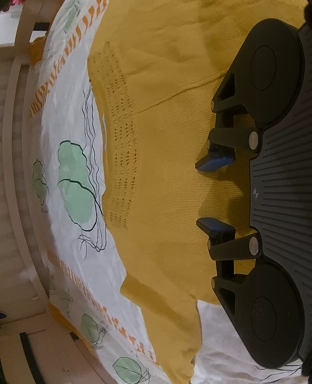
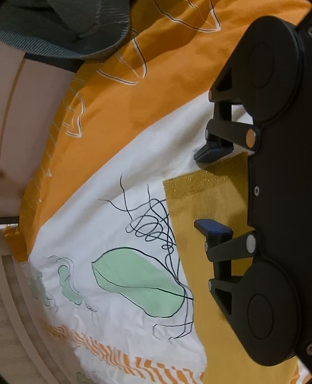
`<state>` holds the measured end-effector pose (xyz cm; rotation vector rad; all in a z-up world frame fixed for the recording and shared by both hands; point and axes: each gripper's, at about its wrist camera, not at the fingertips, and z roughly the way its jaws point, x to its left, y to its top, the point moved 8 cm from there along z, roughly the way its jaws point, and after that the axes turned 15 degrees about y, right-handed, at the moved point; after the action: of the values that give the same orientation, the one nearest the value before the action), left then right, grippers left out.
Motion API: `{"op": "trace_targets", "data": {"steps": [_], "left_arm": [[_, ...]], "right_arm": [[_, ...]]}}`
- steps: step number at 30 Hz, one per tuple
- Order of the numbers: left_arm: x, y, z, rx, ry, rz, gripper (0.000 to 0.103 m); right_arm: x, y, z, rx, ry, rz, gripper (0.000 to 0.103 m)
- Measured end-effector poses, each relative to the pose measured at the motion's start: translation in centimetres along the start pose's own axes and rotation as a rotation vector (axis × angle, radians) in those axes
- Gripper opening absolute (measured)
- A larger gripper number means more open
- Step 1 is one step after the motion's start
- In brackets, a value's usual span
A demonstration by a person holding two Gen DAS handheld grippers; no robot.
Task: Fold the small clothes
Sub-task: 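Lift the sleeve with the right gripper, lay it across the body, release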
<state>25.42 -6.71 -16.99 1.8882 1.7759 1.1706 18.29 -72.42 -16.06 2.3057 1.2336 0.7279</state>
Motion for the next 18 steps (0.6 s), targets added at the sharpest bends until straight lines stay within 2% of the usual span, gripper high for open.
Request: {"op": "trace_targets", "data": {"steps": [1,2,3,4,5,9,13,18], "left_arm": [[0.0,0.0,0.0,0.001,-0.004,-0.003,0.042],[0.1,-0.1,0.1,0.002,-0.006,-0.005,0.042],[0.1,-0.1,0.1,0.002,-0.006,-0.006,0.042],[0.1,-0.1,0.0,0.003,-0.006,-0.006,0.042],[0.1,0.0,0.1,0.006,-0.009,-0.007,0.042],[0.7,0.2,0.2,0.041,-0.052,-0.030,0.042],[1.8,0.6,0.4,0.105,-0.122,-0.067,0.041],[3.8,0.6,0.2,0.167,-0.174,-0.139,0.041]], "right_arm": [[-0.2,0.0,0.0,0.002,0.018,0.020,0.058],[-0.4,-0.1,0.0,0.004,0.040,0.046,0.052],[-0.5,-0.2,0.1,0.008,0.058,0.065,0.033],[-0.5,-0.3,0.0,0.012,0.070,0.078,0.019],[-0.5,-0.3,-0.1,0.013,0.088,0.096,0.014],[1.0,0.2,-1.7,-0.012,0.091,0.068,0.012],[4.5,1.8,-5.3,-0.075,0.158,0.044,0.012],[12.9,4.0,-10.1,-0.126,0.285,-0.051,0.012]]}}
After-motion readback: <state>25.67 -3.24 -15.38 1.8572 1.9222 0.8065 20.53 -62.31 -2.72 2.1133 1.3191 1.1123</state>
